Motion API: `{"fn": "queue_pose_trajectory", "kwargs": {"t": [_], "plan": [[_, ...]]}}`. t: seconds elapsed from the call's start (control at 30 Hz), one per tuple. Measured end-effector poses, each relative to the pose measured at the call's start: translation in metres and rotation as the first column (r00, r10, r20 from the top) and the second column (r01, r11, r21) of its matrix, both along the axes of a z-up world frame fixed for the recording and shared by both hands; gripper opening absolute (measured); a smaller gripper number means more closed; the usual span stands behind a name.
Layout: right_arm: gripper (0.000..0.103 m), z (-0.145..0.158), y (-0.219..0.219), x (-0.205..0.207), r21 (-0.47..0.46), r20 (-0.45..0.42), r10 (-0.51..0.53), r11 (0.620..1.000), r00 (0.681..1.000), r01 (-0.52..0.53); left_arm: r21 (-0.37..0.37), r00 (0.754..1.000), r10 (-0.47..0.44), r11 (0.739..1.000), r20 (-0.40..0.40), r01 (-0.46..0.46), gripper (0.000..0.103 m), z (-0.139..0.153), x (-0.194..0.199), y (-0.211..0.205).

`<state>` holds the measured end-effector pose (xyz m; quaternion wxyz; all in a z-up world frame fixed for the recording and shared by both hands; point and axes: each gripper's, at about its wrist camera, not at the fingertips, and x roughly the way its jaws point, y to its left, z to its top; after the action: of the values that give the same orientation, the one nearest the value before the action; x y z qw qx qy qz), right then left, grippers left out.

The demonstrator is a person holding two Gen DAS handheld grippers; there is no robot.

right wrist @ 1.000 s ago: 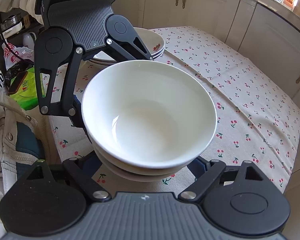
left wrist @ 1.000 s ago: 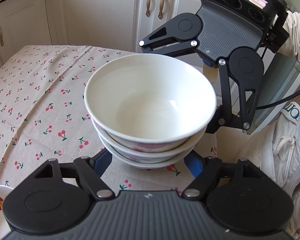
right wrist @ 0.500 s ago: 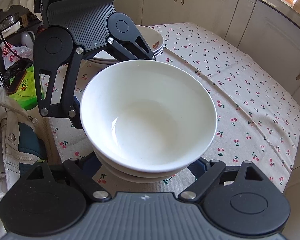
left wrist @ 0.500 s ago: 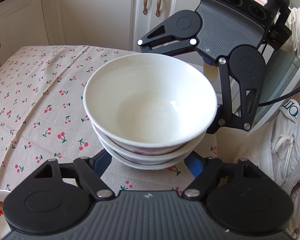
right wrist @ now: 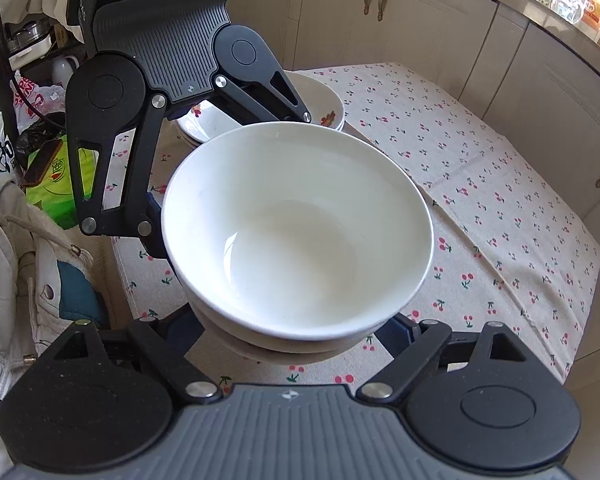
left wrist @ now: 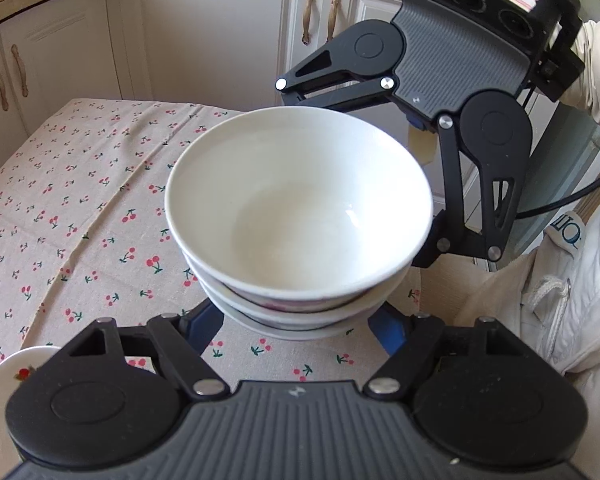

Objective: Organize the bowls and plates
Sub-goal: 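Lift and carry the bowl stack with both grippers onto the fruit-decal plates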

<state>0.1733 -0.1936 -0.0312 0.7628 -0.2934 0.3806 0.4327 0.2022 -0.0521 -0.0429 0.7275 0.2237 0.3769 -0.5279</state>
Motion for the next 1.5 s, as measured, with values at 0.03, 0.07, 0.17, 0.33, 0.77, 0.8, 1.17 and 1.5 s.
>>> {"fn": "queue_pose_trajectory", "kwargs": {"t": [0.03,0.07,0.17,0.33,0.77,0.8,1.17,1.5], "plan": [[0.093,0.002,0.004,0.001,0.000,0.003,0.008,1.000,1.000,-0.008,-0.001,1.000,0.011,1.000,0.005,-0.011,0.078,0.003,-0.001,0.005],[0.093,0.004,0.009,0.001,-0.001,0.008,0.017,1.000,1.000,-0.017,-0.001,1.000,0.020,1.000,0.011,-0.020,0.078,0.005,-0.003,0.010],[0.093,0.009,0.024,0.004,-0.001,0.017,0.045,0.999,0.999,-0.045,-0.003,0.998,0.048,0.999,0.027,-0.048,0.078,0.012,-0.006,0.025],[0.093,0.016,0.055,0.010,-0.010,0.038,0.105,0.994,0.994,-0.104,-0.008,0.994,0.104,0.995,0.039,-0.103,0.078,0.020,-0.010,0.057],[0.093,0.014,0.132,0.044,-0.017,0.055,0.246,0.969,0.968,-0.245,0.007,0.967,0.248,0.969,0.065,-0.249,0.078,0.028,-0.007,0.130],[0.093,0.012,0.137,0.047,-0.017,0.054,0.251,0.968,0.967,-0.250,0.010,0.964,0.256,0.966,0.068,-0.257,0.078,0.029,-0.006,0.132],[0.093,-0.002,0.169,0.072,-0.034,0.037,0.275,0.961,0.961,-0.274,0.027,0.953,0.295,0.955,0.065,-0.297,0.078,0.018,0.010,0.157],[0.093,-0.013,0.177,0.083,-0.038,0.014,0.267,0.963,0.964,-0.266,0.042,0.953,0.299,0.953,0.050,-0.301,0.078,0.009,0.022,0.161]]}}
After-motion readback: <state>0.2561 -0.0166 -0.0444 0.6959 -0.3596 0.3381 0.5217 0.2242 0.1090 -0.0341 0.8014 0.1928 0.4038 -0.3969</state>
